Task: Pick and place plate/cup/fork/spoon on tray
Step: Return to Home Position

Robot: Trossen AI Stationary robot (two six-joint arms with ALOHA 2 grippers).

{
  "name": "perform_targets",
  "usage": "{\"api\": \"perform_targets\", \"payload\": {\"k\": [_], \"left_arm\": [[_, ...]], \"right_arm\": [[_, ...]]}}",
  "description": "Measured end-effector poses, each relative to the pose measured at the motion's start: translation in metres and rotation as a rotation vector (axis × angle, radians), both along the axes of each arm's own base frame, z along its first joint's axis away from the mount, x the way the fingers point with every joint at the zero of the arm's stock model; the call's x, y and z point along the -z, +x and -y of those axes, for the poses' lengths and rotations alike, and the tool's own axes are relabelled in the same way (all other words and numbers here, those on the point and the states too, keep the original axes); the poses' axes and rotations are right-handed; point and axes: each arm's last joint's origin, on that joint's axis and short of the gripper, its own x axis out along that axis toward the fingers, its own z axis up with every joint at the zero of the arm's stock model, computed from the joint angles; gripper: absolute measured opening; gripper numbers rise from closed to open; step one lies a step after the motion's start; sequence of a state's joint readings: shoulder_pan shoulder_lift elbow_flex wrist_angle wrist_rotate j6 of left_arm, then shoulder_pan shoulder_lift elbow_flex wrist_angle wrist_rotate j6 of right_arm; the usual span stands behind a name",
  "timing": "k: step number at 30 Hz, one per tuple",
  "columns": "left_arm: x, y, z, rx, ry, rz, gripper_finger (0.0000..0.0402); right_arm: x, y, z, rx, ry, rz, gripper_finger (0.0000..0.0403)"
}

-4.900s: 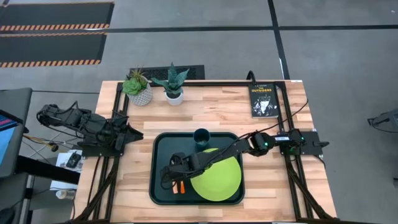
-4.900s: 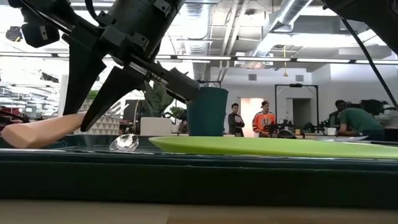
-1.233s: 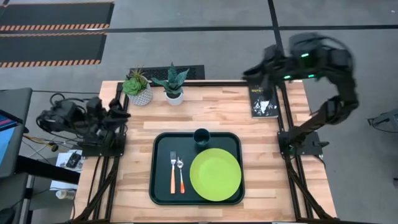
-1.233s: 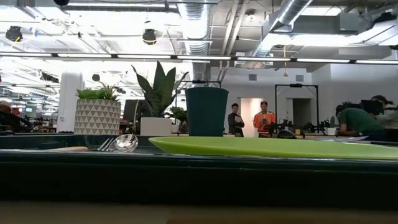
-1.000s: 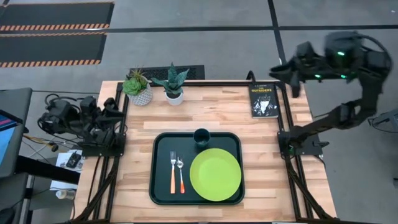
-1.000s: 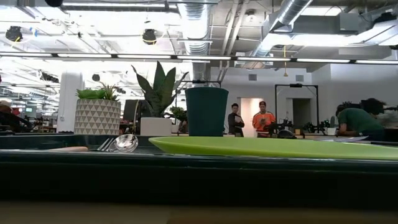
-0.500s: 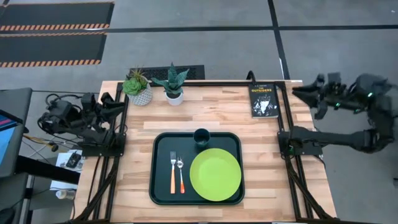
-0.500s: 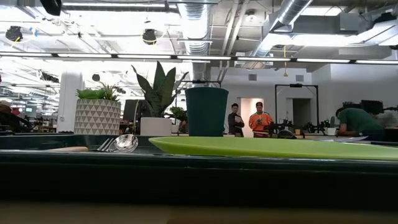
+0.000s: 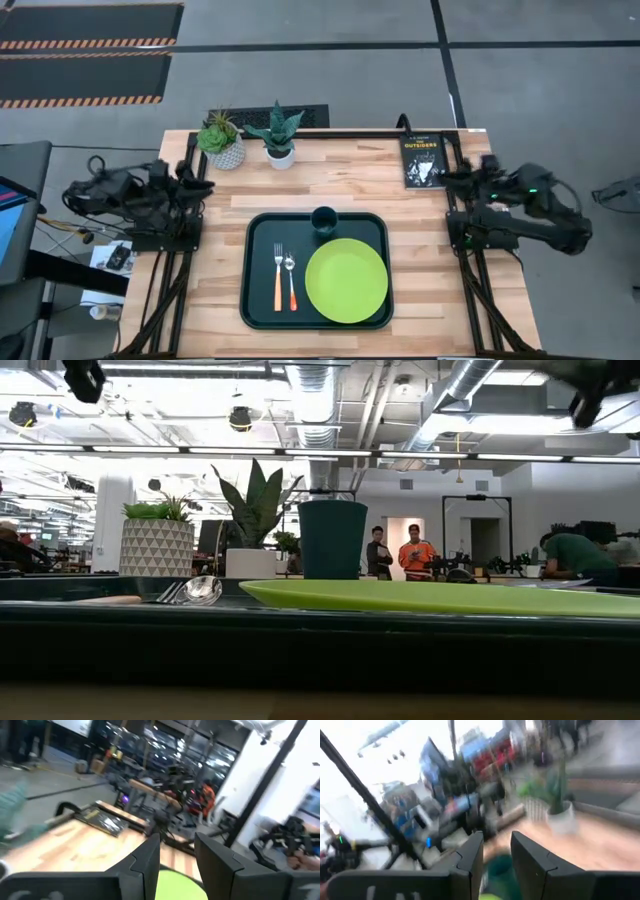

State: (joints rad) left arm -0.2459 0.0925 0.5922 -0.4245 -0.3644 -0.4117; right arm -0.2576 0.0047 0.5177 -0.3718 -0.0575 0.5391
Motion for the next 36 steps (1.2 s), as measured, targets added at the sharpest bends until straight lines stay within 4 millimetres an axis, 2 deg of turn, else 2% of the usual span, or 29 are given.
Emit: {"api": "perform_targets", "payload": {"k": [2, 4, 6, 8, 11, 13, 17, 20, 24, 28, 36], "left_arm": [[0.01, 0.007, 0.003, 0.029, 0.005, -0.011, 0.0112], [0.021, 0.016, 0.006, 0.074, 0.02, -0.004, 0.0112], [0.034, 0.024, 0.01, 0.125, 0.029, 0.019, 0.0112], [0.046, 0.032, 0.013, 0.178, 0.029, 0.046, 0.0112], [0.07, 0.043, 0.018, 0.233, 0.016, 0.078, 0.0112], [0.086, 0.049, 0.02, 0.254, 0.014, 0.104, 0.0112], [0.117, 0.055, 0.022, 0.262, 0.012, 0.148, 0.0112], [0.121, 0.054, 0.022, 0.268, 0.016, 0.106, 0.0112], [0.118, 0.053, 0.023, 0.309, 0.097, 0.156, 0.0112], [0.121, 0.054, 0.022, 0.274, 0.13, 0.115, 0.0112], [0.134, 0.056, 0.021, 0.223, 0.058, -0.017, 0.0112]], "right_arm": [[0.014, 0.01, 0.002, -0.022, 0.018, -0.051, 0.0123], [0.023, 0.022, 0.004, -0.035, 0.021, -0.025, 0.0123], [0.044, 0.035, 0.006, -0.09, 0.02, -0.031, 0.0123], [0.058, 0.045, 0.006, -0.158, -0.036, 0.052, 0.0123], [0.079, 0.053, 0.006, -0.219, -0.078, 0.162, 0.0123], [0.098, 0.057, 0.008, -0.202, -0.041, 0.134, 0.0123], [0.107, 0.059, 0.011, -0.129, -0.04, 0.035, 0.0123], [0.109, 0.059, 0.011, -0.101, -0.096, 0.0, 0.0123], [0.12, 0.06, 0.014, -0.047, -0.097, -0.114, 0.0123], [0.123, 0.06, 0.016, 0.032, -0.091, -0.155, 0.0123], [0.124, 0.061, 0.017, 0.058, -0.085, -0.175, 0.0123]]}}
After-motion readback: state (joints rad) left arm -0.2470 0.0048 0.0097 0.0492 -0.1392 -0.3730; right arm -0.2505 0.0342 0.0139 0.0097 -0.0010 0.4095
